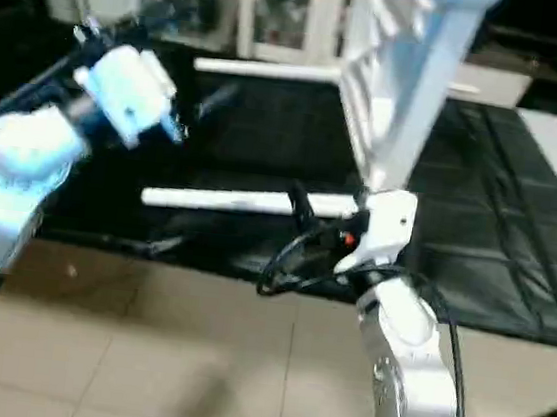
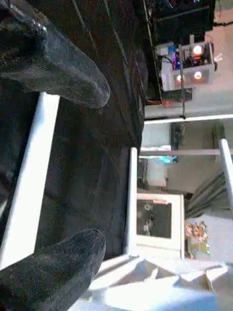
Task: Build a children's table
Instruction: Flip table
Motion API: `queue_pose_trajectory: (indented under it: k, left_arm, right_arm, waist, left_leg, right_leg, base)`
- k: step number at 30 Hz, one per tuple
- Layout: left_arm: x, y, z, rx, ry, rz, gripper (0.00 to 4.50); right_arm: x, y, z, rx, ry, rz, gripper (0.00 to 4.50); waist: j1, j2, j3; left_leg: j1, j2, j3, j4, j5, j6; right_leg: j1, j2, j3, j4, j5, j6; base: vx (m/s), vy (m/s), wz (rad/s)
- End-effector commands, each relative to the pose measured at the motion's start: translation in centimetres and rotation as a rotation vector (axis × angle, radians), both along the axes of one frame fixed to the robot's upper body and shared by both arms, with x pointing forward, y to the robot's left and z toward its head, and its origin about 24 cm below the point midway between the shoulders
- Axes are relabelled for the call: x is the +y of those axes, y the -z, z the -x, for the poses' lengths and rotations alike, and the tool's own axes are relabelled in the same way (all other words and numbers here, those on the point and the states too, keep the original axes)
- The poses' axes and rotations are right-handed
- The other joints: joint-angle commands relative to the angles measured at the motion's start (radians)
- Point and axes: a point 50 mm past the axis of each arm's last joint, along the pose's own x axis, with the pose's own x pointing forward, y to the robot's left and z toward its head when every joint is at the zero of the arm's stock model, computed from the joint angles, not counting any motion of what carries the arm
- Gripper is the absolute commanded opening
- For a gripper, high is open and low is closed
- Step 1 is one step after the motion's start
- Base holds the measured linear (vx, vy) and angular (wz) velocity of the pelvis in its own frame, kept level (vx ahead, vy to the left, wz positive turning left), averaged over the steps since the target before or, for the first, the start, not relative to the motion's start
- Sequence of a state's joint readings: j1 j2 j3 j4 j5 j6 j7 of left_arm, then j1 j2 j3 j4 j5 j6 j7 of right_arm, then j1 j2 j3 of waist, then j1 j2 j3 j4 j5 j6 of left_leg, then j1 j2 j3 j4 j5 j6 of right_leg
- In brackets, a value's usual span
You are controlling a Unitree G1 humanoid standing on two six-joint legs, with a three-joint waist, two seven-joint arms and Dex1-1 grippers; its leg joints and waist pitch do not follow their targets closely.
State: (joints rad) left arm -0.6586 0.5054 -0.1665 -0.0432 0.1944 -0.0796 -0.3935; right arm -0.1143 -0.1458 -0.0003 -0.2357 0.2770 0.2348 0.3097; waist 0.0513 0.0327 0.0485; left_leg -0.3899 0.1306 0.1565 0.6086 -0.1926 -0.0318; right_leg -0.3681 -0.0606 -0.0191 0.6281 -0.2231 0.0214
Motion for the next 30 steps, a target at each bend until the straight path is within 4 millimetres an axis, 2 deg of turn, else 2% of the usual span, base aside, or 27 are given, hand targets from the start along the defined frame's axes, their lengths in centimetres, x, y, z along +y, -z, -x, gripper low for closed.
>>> queue_pose_trajectory:
  k: [1, 2, 3, 4, 5, 7, 8, 9, 11, 12, 13, 15, 16, 18, 19, 20, 21, 22, 23, 24, 30]
  left_arm:
    - [0.8, -1.3, -1.2, -0.073, -0.064, -0.052, 4.50]
    - [1.3, -2.2, -2.0, -0.114, -0.100, -0.074, 4.50]
    - [1.3, -2.2, -2.0, -0.114, -0.100, -0.074, 4.50]
    - [1.5, -2.7, -2.5, -0.132, -0.112, -0.094, 4.50]
    - [1.7, -3.2, -3.0, -0.167, -0.132, -0.118, 4.50]
    - [1.8, -3.9, -3.7, -0.209, -0.149, -0.147, 4.50]
    - [1.9, -4.3, -4.0, -0.235, -0.160, -0.155, 4.50]
    - [1.9, -4.4, -4.1, -0.238, -0.166, -0.159, 4.50]
    - [2.1, -4.8, -4.7, -0.264, -0.199, -0.188, 4.50]
    - [2.1, -4.9, -4.9, -0.271, -0.203, -0.193, 4.50]
    - [2.1, -4.9, -5.3, -0.271, -0.216, -0.210, 4.50]
    - [2.4, -4.7, -6.0, -0.256, -0.249, -0.238, 4.50]
    - [2.6, -4.6, -6.5, -0.252, -0.276, -0.249, 4.50]
    - [2.8, -4.6, -6.9, -0.250, -0.302, -0.228, 4.50]
    - [2.8, -4.6, -6.9, -0.250, -0.302, -0.228, 4.50]
    - [2.7, -4.9, -6.9, -0.265, -0.301, -0.204, 4.32]
    - [2.7, -4.9, -6.9, -0.272, -0.301, -0.194, 4.32]
    - [2.6, -5.0, -6.9, -0.270, -0.299, -0.177, 4.21]
    - [2.6, -5.1, -7.0, -0.266, -0.296, -0.157, 4.21]
    - [2.6, -5.1, -7.0, -0.255, -0.287, -0.135, 4.03]
    - [2.5, -5.3, -7.2, -0.261, -0.292, -0.094, 3.54]
  right_arm:
    - [-0.2, -1.1, -0.1, -0.052, 0.008, -0.008, 4.45]
    - [-0.2, -1.2, -0.2, -0.061, 0.009, -0.007, 4.45]
    - [-0.2, -1.2, -0.2, -0.061, 0.009, -0.007, 4.45]
    - [-0.3, -1.3, -0.2, -0.069, 0.013, -0.007, 4.45]
    - [-0.3, -1.4, -0.3, -0.074, 0.015, -0.007, 4.45]
    - [-0.3, -1.4, -0.4, -0.079, 0.023, 0.001, 4.45]
    - [-0.3, -1.4, -0.4, -0.077, 0.028, 0.006, 4.45]
    - [-0.3, -1.4, -0.4, -0.077, 0.029, 0.008, 4.45]
    - [-0.2, -1.3, -0.5, -0.071, 0.031, 0.016, 4.45]
    - [-0.1, -1.3, -0.5, -0.070, 0.028, 0.018, 4.45]
    - [0.0, -1.3, -0.5, -0.069, 0.023, 0.019, 4.45]
    - [0.2, -1.3, -0.4, -0.066, 0.008, 0.023, 4.45]
    - [0.5, -1.3, -0.3, -0.065, -0.012, 0.032, 4.45]
    - [1.0, -1.2, 0.0, -0.067, -0.048, 0.045, 4.45]
    - [1.0, -1.2, 0.0, -0.067, -0.048, 0.045, 4.45]
    - [1.4, -1.4, 0.3, -0.074, -0.087, 0.016, 4.48]
    - [1.5, -1.5, 0.5, -0.077, -0.104, 0.004, 4.48]
    - [1.7, -1.6, 0.7, -0.086, -0.126, -0.011, 4.50]
    - [1.9, -1.8, 0.9, -0.098, -0.151, -0.028, 4.50]
    - [2.1, -2.0, 1.2, -0.111, -0.182, -0.027, 4.50]
    - [2.1, -2.5, 1.8, -0.159, -0.217, -0.053, 4.50]
  waist:
    - [0.000, 0.001, -0.050]
    - [0.003, 0.001, -0.056]
    - [0.002, 0.000, -0.055]
    - [0.003, -0.003, -0.058]
    - [0.005, -0.002, -0.059]
    - [0.006, -0.001, -0.063]
    - [0.009, 0.001, -0.071]
    - [0.011, 0.003, -0.074]
    - [0.012, 0.005, -0.076]
    - [0.014, 0.005, -0.077]
    - [0.013, 0.011, -0.076]
    - [0.014, 0.009, -0.075]
    - [0.016, 0.020, -0.074]
    - [0.015, 0.013, -0.071]
    - [0.016, 0.014, -0.070]
    - [0.017, 0.020, -0.068]
    - [0.018, 0.018, -0.069]
    - [0.020, 0.023, -0.068]
    - [0.020, 0.021, -0.067]
    - [0.023, 0.025, -0.066]
    - [0.034, 0.025, -0.064]
  left_leg:
    - [0.019, 0.080, -0.052, -0.101, -0.389, -0.070]
    - [0.024, 0.078, -0.047, -0.094, -0.357, -0.060]
    - [0.021, 0.078, -0.047, -0.093, -0.346, -0.057]
    - [0.015, 0.081, -0.047, -0.094, -0.301, -0.052]
    - [0.015, 0.079, -0.043, -0.089, -0.274, -0.041]
    - [0.017, 0.079, -0.041, -0.086, -0.249, -0.038]
    - [0.013, 0.080, -0.040, -0.079, -0.164, -0.025]
    - [0.015, 0.081, -0.040, -0.076, -0.137, -0.020]
    - [0.014, 0.080, -0.036, -0.071, -0.105, -0.001]
    - [0.016, 0.081, -0.036, -0.070, -0.104, 0.002]
    - [0.017, 0.081, -0.035, -0.070, -0.106, 0.005]
    - [0.019, 0.082, -0.034, -0.070, -0.126, 0.005]
    - [0.020, 0.083, -0.037, -0.071, -0.139, -0.002]
    - [0.022, 0.084, -0.036, -0.075, -0.182, -0.010]
    - [0.022, 0.086, -0.037, -0.076, -0.189, -0.014]
    - [0.025, 0.090, -0.039, -0.080, -0.234, -0.027]
    - [0.025, 0.090, -0.038, -0.079, -0.238, -0.026]
    - [0.023, 0.089, -0.038, -0.079, -0.237, -0.024]
    - [0.023, 0.089, -0.037, -0.080, -0.241, -0.020]
    - [0.023, 0.090, -0.038, -0.079, -0.246, -0.018]
    - [0.024, 0.090, -0.039, -0.082, -0.286, -0.028]
  right_leg:
    - [0.009, -0.089, 0.040, -0.089, -0.307, -0.132]
    - [0.004, -0.089, 0.042, -0.087, -0.284, -0.135]
    - [0.005, -0.088, 0.042, -0.087, -0.272, -0.137]
    - [0.013, -0.088, 0.040, -0.079, -0.210, -0.150]
    - [0.009, -0.085, 0.040, -0.079, -0.171, -0.155]
    - [0.011, -0.086, 0.040, -0.073, -0.125, -0.165]
    - [0.018, -0.083, 0.037, -0.060, 0.010, -0.177]
    - [0.018, -0.083, 0.035, -0.053, 0.061, -0.185]
    - [0.019, -0.080, 0.031, -0.046, 0.165, -0.209]
    - [0.019, -0.081, 0.031, -0.045, 0.176, -0.214]
    - [0.019, -0.081, 0.031, -0.045, 0.188, -0.220]
    - [0.020, -0.081, 0.031, -0.047, 0.180, -0.225]
    - [0.020, -0.083, 0.031, -0.046, 0.167, -0.226]
    - [0.020, -0.085, 0.033, -0.053, 0.125, -0.226]
    - [0.021, -0.086, 0.033, -0.052, 0.115, -0.229]
    - [0.018, -0.086, 0.035, -0.055, 0.084, -0.232]
    - [0.019, -0.087, 0.035, -0.055, 0.086, -0.235]
    - [0.018, -0.088, 0.036, -0.054, 0.082, -0.238]
    - [0.019, -0.088, 0.036, -0.057, 0.077, -0.239]
    - [0.018, -0.090, 0.037, -0.057, 0.063, -0.241]
    - [0.012, -0.089, 0.039, -0.063, 0.007, -0.228]
  base:
    - [0.000, 0.000, 0.00]
    - [0.000, 0.000, 0.00]
    - [0.000, 0.000, 0.00]
    - [0.000, 0.000, 0.00]
    - [0.000, 0.000, 0.00]
    - [0.000, 0.000, 0.00]
    - [0.000, 0.000, 0.00]
    - [0.052, 0.003, -0.03]
    - [0.000, 0.000, 0.00]
    - [0.000, 0.000, 0.00]
    - [0.000, 0.000, 0.00]
    - [0.000, 0.000, 0.00]
    - [0.000, 0.000, 0.00]
    - [0.000, 0.000, 0.00]
    - [0.000, 0.000, 0.00]
    - [0.000, 0.000, 0.00]
    - [0.000, 0.000, 0.00]
    - [0.000, 0.000, 0.00]
    - [0.000, 0.000, 0.00]
    - [0.000, 0.000, 0.00]
    - [0.000, 0.000, 0.00]
